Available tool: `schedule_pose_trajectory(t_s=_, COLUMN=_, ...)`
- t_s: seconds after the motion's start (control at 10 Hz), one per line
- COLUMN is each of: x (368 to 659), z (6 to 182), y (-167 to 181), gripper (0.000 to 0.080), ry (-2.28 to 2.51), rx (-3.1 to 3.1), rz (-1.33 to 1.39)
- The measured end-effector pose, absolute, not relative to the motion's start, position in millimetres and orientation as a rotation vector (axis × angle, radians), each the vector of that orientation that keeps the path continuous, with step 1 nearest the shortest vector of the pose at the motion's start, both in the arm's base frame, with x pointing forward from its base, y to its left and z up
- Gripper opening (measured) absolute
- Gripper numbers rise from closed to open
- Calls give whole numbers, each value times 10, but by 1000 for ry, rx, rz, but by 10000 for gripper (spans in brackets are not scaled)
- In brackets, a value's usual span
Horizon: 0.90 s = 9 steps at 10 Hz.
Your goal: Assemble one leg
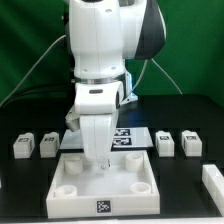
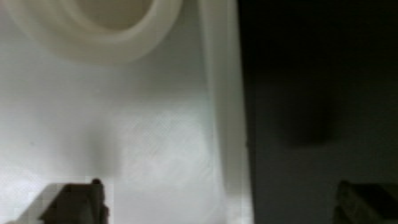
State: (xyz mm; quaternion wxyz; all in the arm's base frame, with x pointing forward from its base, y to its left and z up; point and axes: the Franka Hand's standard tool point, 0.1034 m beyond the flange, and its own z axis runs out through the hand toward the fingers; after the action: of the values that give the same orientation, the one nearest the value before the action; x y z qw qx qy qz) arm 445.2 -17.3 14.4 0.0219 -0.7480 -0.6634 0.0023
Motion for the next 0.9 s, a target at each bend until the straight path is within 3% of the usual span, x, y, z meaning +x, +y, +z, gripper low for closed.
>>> schedule_pose_trajectory(t_s=0.1, x=4450, z=141, y=-173, gripper=517, ry=-2055, rx=-2317, rz=8)
schedule_pose_trajectory(t_s=0.2, x=4449, z=140, y=-174, gripper=517, ry=-2054, rx=-2318, rz=8)
schedule_pose_trajectory(t_s=0.4, x=4447, z=138, y=-175, gripper=242, ry=-2054, rx=-2317, rz=9)
schedule_pose_trajectory(t_s=0.5, x=4445, z=136, y=-175, gripper=242, ry=-2054, rx=-2317, rz=9)
schedule_pose_trajectory(t_s=0.6, x=4449, z=138, y=-177, gripper=64, ry=-2053, rx=-2320, rz=9)
schedule_pose_trajectory(t_s=0.9, x=4452, z=139, y=-181, gripper=58, ry=-2052, rx=-2321, rz=8)
